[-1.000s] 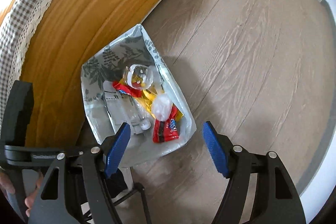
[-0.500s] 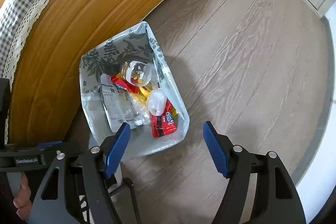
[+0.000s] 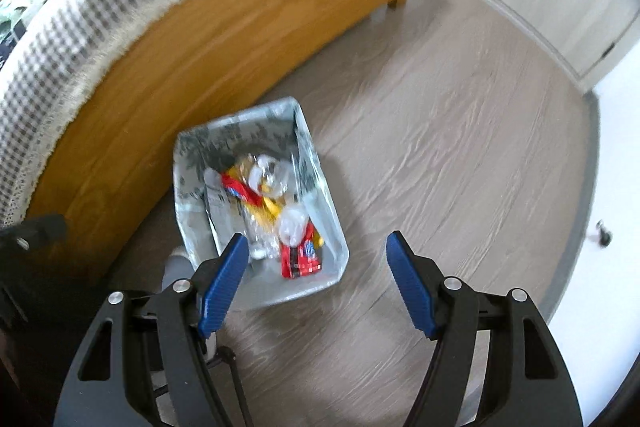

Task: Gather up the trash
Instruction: 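Move both open tools back over the trash on the bed, then grasp the blue bottle cap with left tool while right tool grasps clear plastic bag, then carry the cap and plastic bag over the bin and open right tool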

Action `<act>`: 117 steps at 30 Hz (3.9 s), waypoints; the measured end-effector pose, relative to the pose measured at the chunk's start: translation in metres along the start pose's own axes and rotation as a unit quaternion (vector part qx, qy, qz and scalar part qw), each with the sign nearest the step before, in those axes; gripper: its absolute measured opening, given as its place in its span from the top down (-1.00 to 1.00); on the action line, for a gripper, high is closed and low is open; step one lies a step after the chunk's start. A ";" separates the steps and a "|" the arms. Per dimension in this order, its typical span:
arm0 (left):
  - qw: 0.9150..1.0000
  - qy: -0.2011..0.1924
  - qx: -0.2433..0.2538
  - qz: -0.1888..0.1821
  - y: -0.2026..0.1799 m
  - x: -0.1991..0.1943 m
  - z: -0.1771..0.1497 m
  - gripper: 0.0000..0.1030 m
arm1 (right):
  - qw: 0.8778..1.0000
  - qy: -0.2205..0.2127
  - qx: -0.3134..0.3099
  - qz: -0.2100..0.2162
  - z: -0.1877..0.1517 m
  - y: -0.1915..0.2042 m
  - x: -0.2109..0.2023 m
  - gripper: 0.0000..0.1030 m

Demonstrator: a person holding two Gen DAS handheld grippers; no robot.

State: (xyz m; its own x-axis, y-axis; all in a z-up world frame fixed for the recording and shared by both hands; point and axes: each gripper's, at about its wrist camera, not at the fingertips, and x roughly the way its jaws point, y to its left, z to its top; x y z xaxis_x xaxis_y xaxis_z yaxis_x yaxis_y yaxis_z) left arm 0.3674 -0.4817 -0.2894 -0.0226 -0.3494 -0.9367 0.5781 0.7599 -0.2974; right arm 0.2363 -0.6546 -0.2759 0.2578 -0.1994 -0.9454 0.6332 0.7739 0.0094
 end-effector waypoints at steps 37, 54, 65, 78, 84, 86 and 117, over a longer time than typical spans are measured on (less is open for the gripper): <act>0.939 -0.252 -0.199 0.123 0.454 -0.187 0.152 -0.41 | 0.931 -0.176 -0.268 0.174 0.132 0.393 -0.109 -0.33; 0.869 -0.364 -0.304 0.138 0.490 -0.280 0.063 0.01 | 0.869 -0.142 -0.416 0.228 0.182 0.613 -0.080 -0.01; 0.854 -0.346 -0.375 0.103 0.540 -0.277 0.044 0.01 | 0.814 -0.158 -0.558 0.024 0.218 0.760 -0.022 0.11; 0.856 -0.385 -0.322 0.121 0.500 -0.312 0.041 0.01 | 0.831 -0.207 -0.504 0.114 0.223 0.678 -0.143 0.60; 0.865 -0.390 -0.293 0.113 0.442 -0.337 0.014 0.01 | 0.837 -0.221 -0.480 0.144 0.207 0.595 -0.197 0.60; 0.870 -0.388 -0.280 0.121 0.415 -0.339 0.001 0.01 | 0.839 -0.223 -0.472 0.153 0.197 0.566 -0.209 0.60; 0.997 -0.037 -0.047 -0.044 0.068 -0.045 -0.028 0.01 | 0.983 0.114 -0.124 0.077 -0.035 0.068 0.087 0.59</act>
State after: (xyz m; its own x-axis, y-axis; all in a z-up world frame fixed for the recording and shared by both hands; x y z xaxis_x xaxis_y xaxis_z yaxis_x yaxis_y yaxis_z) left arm 0.3850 -0.3986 -0.2724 -0.0077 -0.4544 -0.8908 0.4976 0.7709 -0.3976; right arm 0.2764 -0.5983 -0.3691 0.1492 0.0499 -0.9875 0.3946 0.9128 0.1057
